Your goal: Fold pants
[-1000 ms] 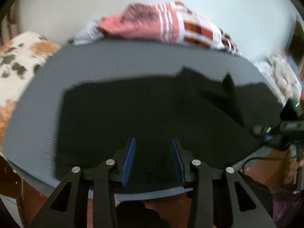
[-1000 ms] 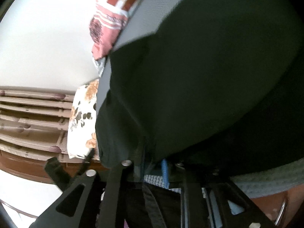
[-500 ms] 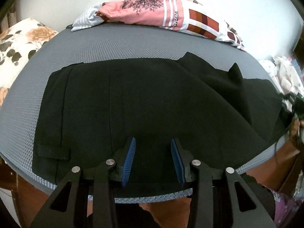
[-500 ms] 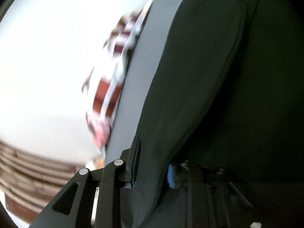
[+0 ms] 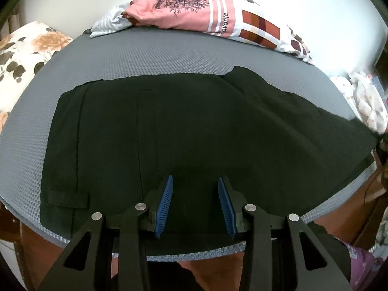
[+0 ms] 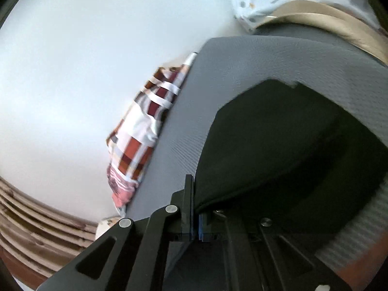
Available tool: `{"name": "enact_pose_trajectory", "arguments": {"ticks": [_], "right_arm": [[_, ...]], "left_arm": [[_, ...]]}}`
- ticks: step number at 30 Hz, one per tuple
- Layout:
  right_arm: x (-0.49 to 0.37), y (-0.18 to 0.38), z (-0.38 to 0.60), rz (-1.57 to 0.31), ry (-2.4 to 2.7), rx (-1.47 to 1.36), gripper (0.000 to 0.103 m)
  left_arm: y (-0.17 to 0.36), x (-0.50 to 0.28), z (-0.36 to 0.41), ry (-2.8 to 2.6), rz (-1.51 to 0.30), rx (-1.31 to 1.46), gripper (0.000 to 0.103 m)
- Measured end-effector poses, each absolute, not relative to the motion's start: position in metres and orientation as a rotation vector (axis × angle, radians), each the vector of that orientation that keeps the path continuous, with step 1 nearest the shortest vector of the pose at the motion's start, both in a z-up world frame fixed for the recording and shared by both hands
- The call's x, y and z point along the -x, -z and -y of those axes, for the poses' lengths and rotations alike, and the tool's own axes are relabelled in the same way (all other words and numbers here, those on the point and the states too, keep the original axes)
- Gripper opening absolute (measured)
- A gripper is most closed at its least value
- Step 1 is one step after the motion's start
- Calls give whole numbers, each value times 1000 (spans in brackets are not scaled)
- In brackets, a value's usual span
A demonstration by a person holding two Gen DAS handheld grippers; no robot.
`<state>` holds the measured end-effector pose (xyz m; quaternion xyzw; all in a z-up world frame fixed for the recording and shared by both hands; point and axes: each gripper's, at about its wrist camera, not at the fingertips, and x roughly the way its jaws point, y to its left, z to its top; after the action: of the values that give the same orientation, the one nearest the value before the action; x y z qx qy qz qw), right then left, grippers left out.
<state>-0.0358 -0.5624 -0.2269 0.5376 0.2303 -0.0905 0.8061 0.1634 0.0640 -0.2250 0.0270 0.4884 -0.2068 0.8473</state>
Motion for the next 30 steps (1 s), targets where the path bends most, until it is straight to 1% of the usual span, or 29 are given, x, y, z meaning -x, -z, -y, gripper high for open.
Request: {"name": "enact_pose_trajectory", "arguments": {"ticks": [4, 5, 6, 7, 8, 10, 12, 13, 14, 16, 23, 26, 30], "right_arm": [[67, 262, 558, -577, 218, -1188, 4], [72, 272, 559, -578, 208, -1222, 5], [78, 279, 560, -565, 207, -1255, 2], [81, 282, 563, -533, 197, -1290, 3], [83, 283, 566, -507, 186, -1318, 7], [89, 282, 572, -484, 197, -1332, 10], [96, 282, 582, -457, 210, -1369, 10], [102, 284, 588, -439, 232, -1388, 10], [107, 283, 590, -442, 256, -1383, 6], [113, 281, 593, -455, 295, -1357, 4], [125, 273, 593, -500, 314, -1280, 3], [130, 283, 597, -492, 290, -1317, 1], [137, 284, 603, -459, 289, -1368, 3]], "left_arm": [[225, -162, -61, 439, -1026, -90, 40], [225, -162, -60, 437, -1024, -99, 40], [225, -162, -59, 436, -1023, -106, 40], [225, -162, -58, 433, -1023, -114, 40], [225, -162, -57, 432, -1024, -119, 40], [225, -162, -56, 432, -1023, -127, 41], [224, -162, -56, 432, -1023, -122, 41], [224, -162, -56, 433, -1023, -116, 41], [224, -162, -56, 433, -1022, -112, 41], [224, -162, -56, 432, -1019, -109, 41], [223, -163, -58, 441, -1024, -126, 41], [223, -163, -59, 441, -1021, -131, 41], [224, -162, -57, 440, -1011, -146, 42]]}}
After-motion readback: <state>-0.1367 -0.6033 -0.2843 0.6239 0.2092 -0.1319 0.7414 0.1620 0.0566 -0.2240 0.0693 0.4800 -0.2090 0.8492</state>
